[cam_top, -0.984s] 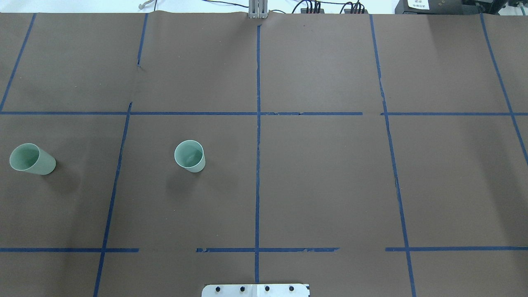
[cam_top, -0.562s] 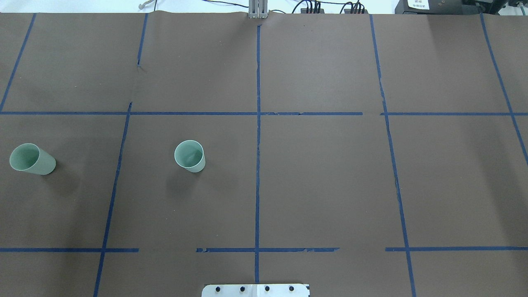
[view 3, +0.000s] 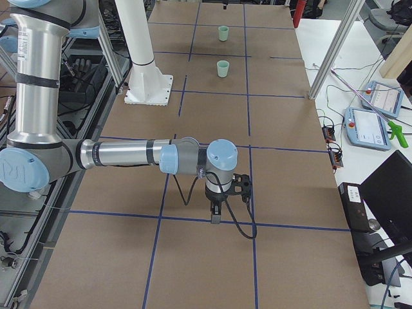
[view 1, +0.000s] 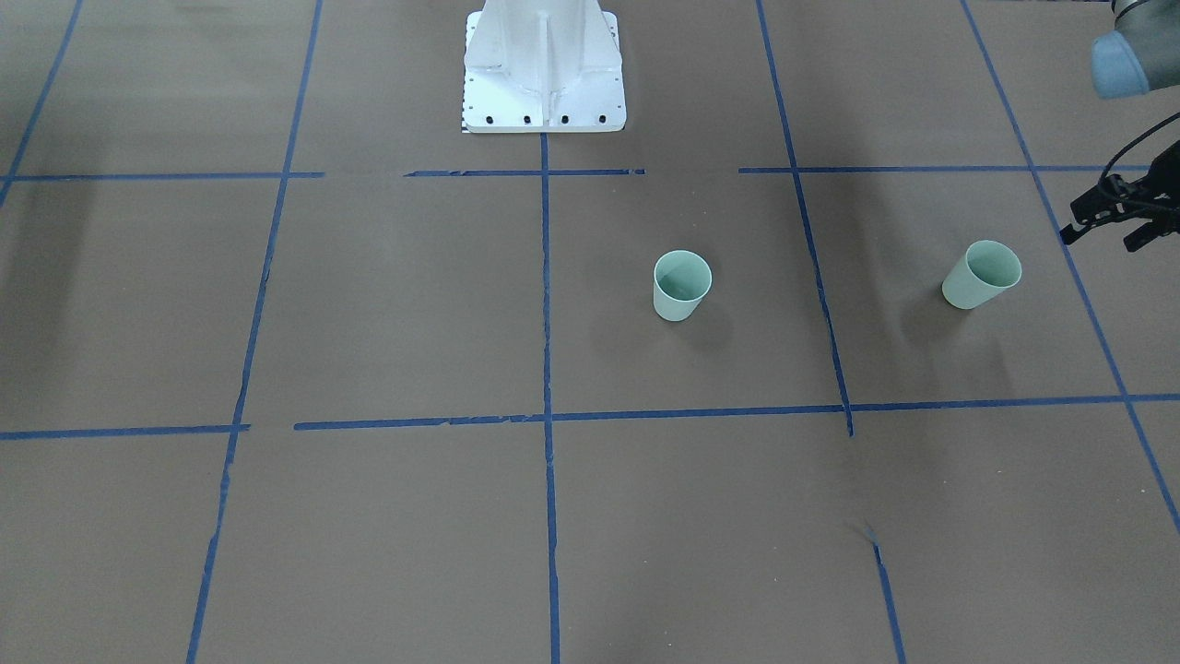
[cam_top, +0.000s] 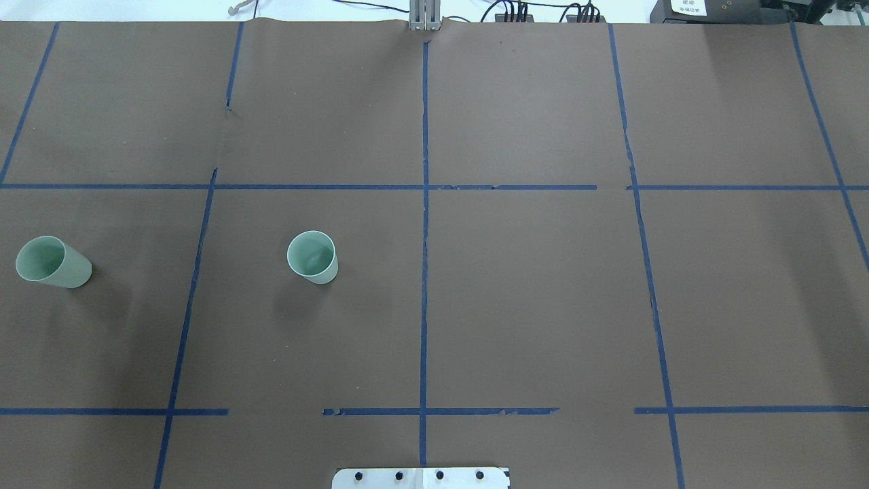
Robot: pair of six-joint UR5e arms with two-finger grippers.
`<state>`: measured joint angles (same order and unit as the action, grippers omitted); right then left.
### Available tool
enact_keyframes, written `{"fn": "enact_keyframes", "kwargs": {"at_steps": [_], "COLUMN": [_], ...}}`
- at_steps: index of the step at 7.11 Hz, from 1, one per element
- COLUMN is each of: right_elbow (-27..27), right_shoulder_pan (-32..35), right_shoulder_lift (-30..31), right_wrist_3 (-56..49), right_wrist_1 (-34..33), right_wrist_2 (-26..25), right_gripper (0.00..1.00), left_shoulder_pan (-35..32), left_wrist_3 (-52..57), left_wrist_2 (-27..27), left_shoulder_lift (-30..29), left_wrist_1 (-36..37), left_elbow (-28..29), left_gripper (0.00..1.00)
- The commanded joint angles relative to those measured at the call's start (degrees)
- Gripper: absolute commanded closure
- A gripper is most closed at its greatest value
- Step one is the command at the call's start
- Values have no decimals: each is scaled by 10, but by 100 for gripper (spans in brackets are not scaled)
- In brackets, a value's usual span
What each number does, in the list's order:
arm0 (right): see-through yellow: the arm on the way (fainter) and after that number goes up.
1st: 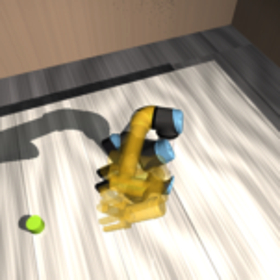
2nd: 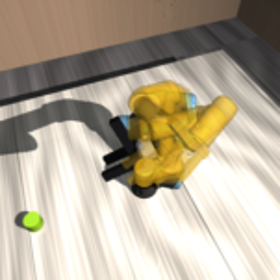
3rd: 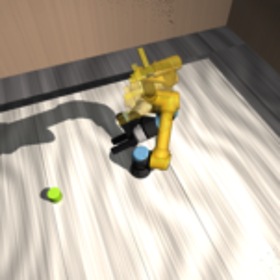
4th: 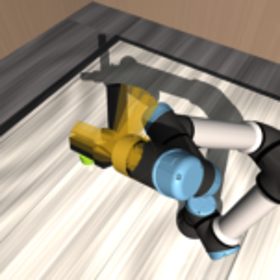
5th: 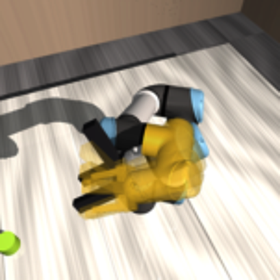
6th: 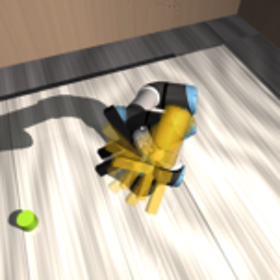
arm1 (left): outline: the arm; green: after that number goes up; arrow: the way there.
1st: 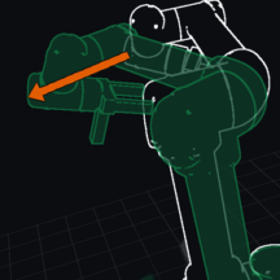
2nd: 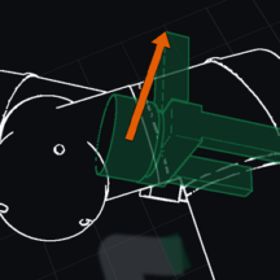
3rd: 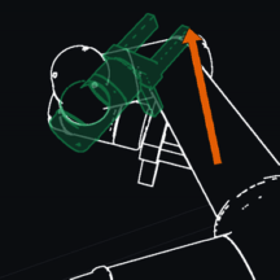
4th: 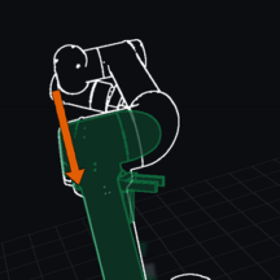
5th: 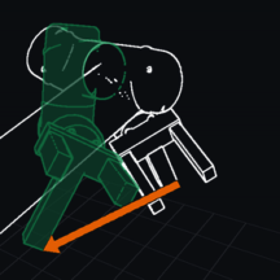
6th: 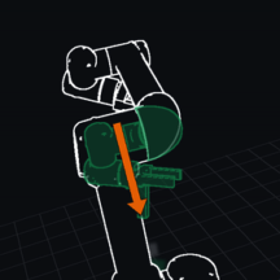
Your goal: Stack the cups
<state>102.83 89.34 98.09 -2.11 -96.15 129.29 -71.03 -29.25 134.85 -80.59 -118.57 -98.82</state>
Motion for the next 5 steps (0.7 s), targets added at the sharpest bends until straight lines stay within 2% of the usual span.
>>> {"fn": "enact_keyframes", "kwargs": {"at_steps": [1, 5], "right_elbow": [0, 0], "right_shoulder_pan": [0, 0], "right_shoulder_lift": [0, 0], "right_wrist_3": [0, 0], "right_wrist_1": [0, 0], "right_wrist_2": [0, 0], "right_gripper": [0, 0], "left_shoulder_pan": [50, 107], "left_wrist_3": [-97, -157], "left_wrist_2": [-58, -71], "left_shoulder_lift": [0, -2], "left_wrist_1": [-46, -83], "left_elbow": [2, 15], "left_gripper": [0, 2]}}
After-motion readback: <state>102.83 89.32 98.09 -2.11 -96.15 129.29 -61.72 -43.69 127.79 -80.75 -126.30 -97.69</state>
